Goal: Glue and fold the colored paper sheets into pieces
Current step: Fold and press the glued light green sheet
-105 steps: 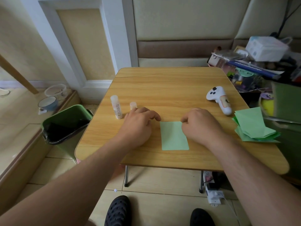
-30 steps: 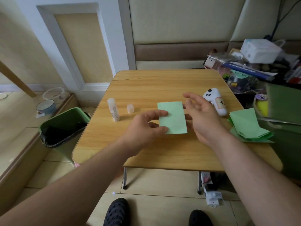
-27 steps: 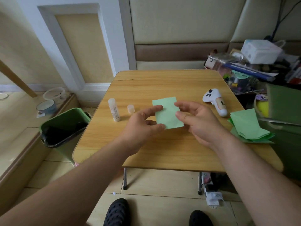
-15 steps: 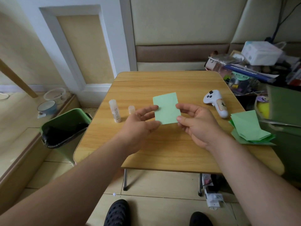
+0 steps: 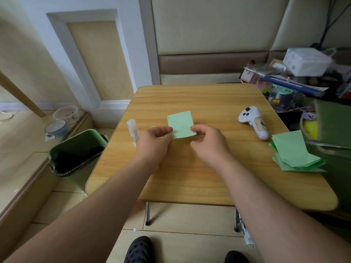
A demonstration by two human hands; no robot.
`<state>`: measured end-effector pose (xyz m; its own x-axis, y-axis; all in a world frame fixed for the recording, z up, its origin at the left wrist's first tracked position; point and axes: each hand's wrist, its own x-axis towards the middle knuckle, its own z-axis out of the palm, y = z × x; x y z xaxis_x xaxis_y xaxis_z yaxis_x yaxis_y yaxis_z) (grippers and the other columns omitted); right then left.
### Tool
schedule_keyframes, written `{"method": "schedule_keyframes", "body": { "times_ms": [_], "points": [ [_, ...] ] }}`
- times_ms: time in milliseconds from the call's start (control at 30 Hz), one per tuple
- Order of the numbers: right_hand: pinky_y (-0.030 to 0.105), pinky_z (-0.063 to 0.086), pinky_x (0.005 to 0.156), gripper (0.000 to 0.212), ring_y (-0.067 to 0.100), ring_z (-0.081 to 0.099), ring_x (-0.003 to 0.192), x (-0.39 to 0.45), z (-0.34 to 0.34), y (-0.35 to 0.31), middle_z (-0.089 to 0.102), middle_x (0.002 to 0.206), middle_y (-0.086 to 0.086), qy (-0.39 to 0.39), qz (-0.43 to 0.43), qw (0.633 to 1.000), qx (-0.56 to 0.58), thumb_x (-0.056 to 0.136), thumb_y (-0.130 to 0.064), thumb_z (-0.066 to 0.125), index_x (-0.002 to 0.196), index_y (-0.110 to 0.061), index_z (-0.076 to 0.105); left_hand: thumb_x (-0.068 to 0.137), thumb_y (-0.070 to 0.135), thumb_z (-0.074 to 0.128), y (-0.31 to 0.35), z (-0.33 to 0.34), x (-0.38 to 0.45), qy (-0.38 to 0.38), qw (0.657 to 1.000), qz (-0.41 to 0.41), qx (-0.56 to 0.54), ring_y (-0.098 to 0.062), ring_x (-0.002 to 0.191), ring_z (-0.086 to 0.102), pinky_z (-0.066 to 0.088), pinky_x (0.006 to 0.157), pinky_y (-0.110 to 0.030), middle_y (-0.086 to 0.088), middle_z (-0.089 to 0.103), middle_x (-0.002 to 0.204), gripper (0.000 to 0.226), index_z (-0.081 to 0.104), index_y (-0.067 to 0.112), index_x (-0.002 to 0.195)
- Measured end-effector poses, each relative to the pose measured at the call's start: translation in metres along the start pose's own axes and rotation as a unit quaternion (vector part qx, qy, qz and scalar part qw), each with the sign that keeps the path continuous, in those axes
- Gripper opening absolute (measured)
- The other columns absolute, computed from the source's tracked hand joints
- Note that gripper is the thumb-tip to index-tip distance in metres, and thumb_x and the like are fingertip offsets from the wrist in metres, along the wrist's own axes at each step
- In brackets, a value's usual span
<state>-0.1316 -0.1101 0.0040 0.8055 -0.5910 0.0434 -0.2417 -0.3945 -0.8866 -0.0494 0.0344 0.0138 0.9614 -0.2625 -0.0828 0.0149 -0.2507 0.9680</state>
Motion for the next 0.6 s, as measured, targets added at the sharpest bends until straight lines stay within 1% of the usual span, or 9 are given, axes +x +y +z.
{"method": "schedule_keyframes", "body": {
  "times_ms": [100, 167, 233, 300, 367, 467, 500, 567, 600],
  "points": [
    [0.029, 0.053, 0.094, 0.035, 0.017, 0.066, 0.108, 0.003, 0.007, -0.005, 0.072, 0.118, -0.003, 0.022, -0.047, 0.993, -0.110, 0.096, -0.018, 0.067, 0.130, -0.026, 0.071, 0.097, 0.018, 0.068, -0.001, 0.001, 0.003, 0.012, 1.000, -0.018, -0.015, -0.009, 0.073, 0.067, 0.061, 0.087, -0.035, 0.003, 0.077, 0.086, 0.015, 0.077, 0.028, 0.100],
    [0.030, 0.050, 0.099, 0.031, 0.020, 0.065, 0.112, 0.007, 0.012, -0.007, 0.074, 0.121, -0.002, 0.038, -0.064, 0.988, -0.135, 0.098, -0.023, 0.068, 0.128, -0.022, 0.073, 0.096, 0.021, 0.066, -0.001, 0.001, 0.003, 0.021, 1.000, -0.014, -0.013, -0.014, 0.072, 0.063, 0.060, 0.077, -0.036, 0.005, 0.075, 0.082, 0.017, 0.077, 0.032, 0.100],
    [0.030, 0.048, 0.100, 0.030, 0.022, 0.064, 0.117, 0.012, 0.017, -0.007, 0.074, 0.125, -0.002, 0.047, -0.065, 0.982, -0.169, 0.100, -0.025, 0.066, 0.129, -0.021, 0.072, 0.096, 0.022, 0.063, -0.001, 0.000, 0.002, 0.020, 1.000, 0.002, 0.016, -0.015, 0.062, 0.054, 0.048, 0.059, -0.029, 0.005, 0.072, 0.081, 0.020, 0.076, 0.035, 0.102],
    [0.032, 0.049, 0.101, 0.031, 0.024, 0.064, 0.120, 0.014, 0.020, -0.008, 0.074, 0.126, -0.001, 0.053, -0.071, 0.979, -0.182, 0.101, -0.024, 0.063, 0.131, -0.021, 0.071, 0.095, 0.022, 0.062, 0.000, -0.002, 0.000, 0.004, 0.998, 0.035, 0.058, -0.010, 0.059, 0.054, 0.047, 0.059, -0.026, 0.007, 0.074, 0.092, 0.021, 0.075, 0.037, 0.103],
    [0.036, 0.051, 0.101, 0.033, 0.027, 0.063, 0.123, 0.015, 0.023, -0.009, 0.073, 0.128, 0.000, 0.050, -0.085, 0.976, -0.194, 0.103, -0.023, 0.058, 0.134, -0.022, 0.069, 0.093, 0.022, 0.062, -0.002, -0.006, -0.002, -0.018, 0.982, 0.105, 0.154, -0.009, 0.079, 0.061, 0.051, 0.077, -0.027, 0.007, 0.070, 0.108, 0.020, 0.074, 0.037, 0.100],
    [0.044, 0.048, 0.104, 0.043, 0.032, 0.052, 0.130, 0.014, 0.028, -0.009, 0.068, 0.135, 0.001, -0.007, -0.092, 0.962, -0.258, 0.106, -0.023, 0.047, 0.148, -0.027, 0.055, 0.090, 0.014, 0.062, -0.009, -0.007, -0.006, -0.034, 0.930, 0.202, 0.306, -0.012, 0.118, 0.057, 0.035, 0.099, -0.015, 0.006, 0.063, 0.130, 0.031, 0.076, 0.030, 0.114],
    [0.046, 0.046, 0.104, 0.047, 0.033, 0.046, 0.133, 0.013, 0.027, -0.010, 0.065, 0.139, 0.000, -0.032, -0.086, 0.955, -0.283, 0.106, -0.022, 0.043, 0.152, -0.030, 0.049, 0.090, 0.012, 0.061, -0.010, -0.007, -0.005, -0.042, 0.916, 0.218, 0.334, -0.015, 0.127, 0.054, 0.031, 0.107, -0.016, 0.002, 0.062, 0.136, 0.036, 0.075, 0.024, 0.121],
    [0.048, 0.043, 0.104, 0.055, 0.033, 0.039, 0.134, 0.011, 0.025, -0.013, 0.057, 0.149, -0.007, -0.068, -0.076, 0.944, -0.313, 0.105, -0.021, 0.040, 0.158, -0.034, 0.037, 0.090, 0.011, 0.061, -0.011, -0.006, -0.005, -0.064, 0.890, 0.231, 0.387, -0.026, 0.144, 0.040, 0.024, 0.123, -0.032, -0.008, 0.053, 0.151, 0.046, 0.067, 0.016, 0.136],
    [0.049, 0.040, 0.104, 0.058, 0.032, 0.037, 0.134, 0.010, 0.025, -0.014, 0.051, 0.154, -0.012, -0.077, -0.076, 0.942, -0.317, 0.105, -0.020, 0.039, 0.160, -0.036, 0.033, 0.092, 0.013, 0.060, -0.011, -0.005, -0.005, -0.077, 0.880, 0.226, 0.410, -0.030, 0.150, 0.031, 0.017, 0.124, -0.036, -0.012, 0.046, 0.157, 0.050, 0.061, 0.015, 0.142]
  ]
}}
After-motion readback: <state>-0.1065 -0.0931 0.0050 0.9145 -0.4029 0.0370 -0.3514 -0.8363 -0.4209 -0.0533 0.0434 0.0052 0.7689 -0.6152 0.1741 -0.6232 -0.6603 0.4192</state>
